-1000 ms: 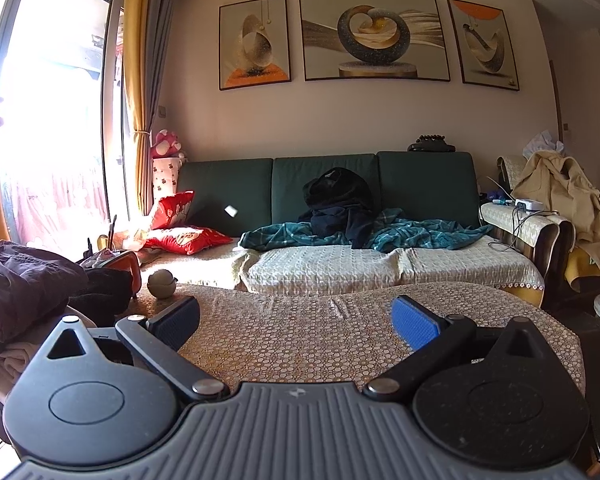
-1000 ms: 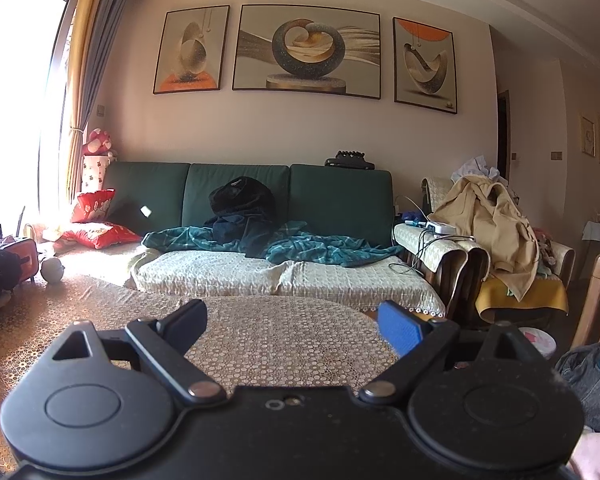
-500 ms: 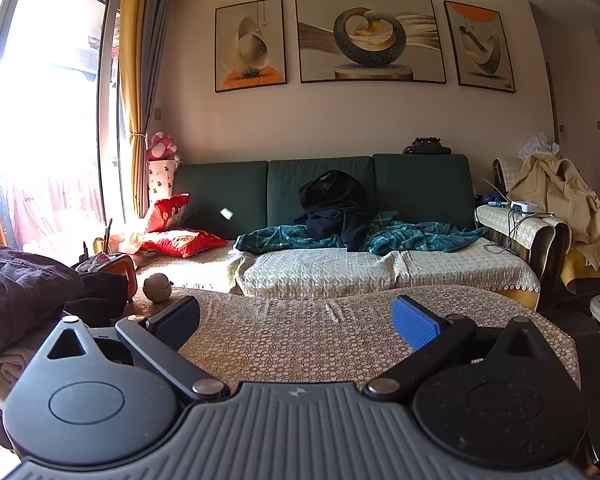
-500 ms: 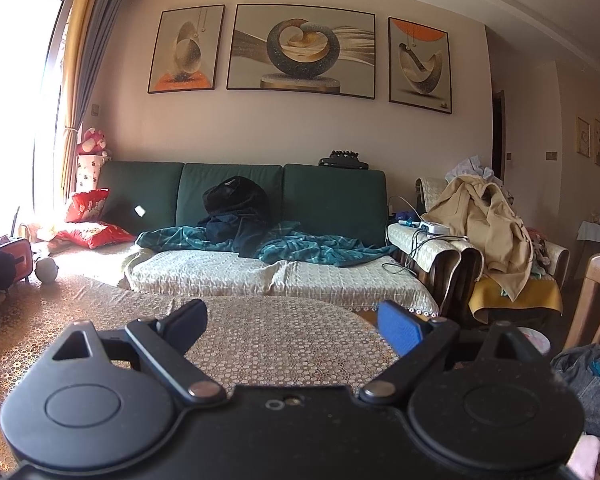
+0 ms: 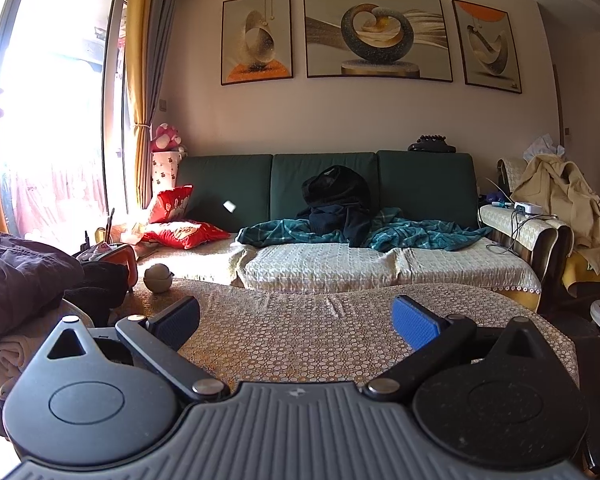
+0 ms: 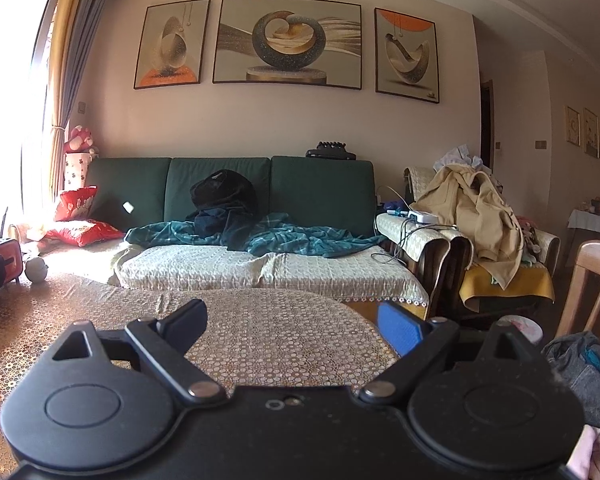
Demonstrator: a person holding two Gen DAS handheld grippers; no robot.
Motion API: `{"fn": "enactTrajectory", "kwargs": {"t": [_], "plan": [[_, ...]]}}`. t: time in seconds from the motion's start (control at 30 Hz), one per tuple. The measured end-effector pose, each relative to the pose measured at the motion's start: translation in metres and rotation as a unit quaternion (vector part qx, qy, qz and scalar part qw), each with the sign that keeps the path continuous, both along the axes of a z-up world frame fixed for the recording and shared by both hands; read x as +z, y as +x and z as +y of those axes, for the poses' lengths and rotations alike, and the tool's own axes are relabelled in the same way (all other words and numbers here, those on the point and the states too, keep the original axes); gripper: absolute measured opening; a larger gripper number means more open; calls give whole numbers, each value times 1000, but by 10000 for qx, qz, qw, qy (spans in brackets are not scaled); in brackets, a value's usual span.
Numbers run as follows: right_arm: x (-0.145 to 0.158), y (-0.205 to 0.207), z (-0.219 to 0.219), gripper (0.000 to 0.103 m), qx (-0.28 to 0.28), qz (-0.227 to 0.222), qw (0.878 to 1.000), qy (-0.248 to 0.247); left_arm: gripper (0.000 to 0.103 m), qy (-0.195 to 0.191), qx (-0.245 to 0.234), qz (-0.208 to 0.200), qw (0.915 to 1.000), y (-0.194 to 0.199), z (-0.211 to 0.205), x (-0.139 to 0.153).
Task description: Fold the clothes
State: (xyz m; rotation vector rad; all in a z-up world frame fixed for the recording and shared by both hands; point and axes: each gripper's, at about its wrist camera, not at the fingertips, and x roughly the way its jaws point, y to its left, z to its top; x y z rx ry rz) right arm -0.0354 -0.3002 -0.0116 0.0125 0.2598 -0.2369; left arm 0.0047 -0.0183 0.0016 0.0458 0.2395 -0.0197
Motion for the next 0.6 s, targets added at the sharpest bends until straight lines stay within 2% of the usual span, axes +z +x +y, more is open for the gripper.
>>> {"fn": "enactTrajectory", "kwargs": {"t": [0.3,0.6], "plan": [[1,7,-2,103,-208,209,9995,-99,103,56,25,8,10000,1,-4,-3],[-4,8,-10,103,-303,313,9990,67,103,89,-163,108,9998,5,-20,-3]]}}
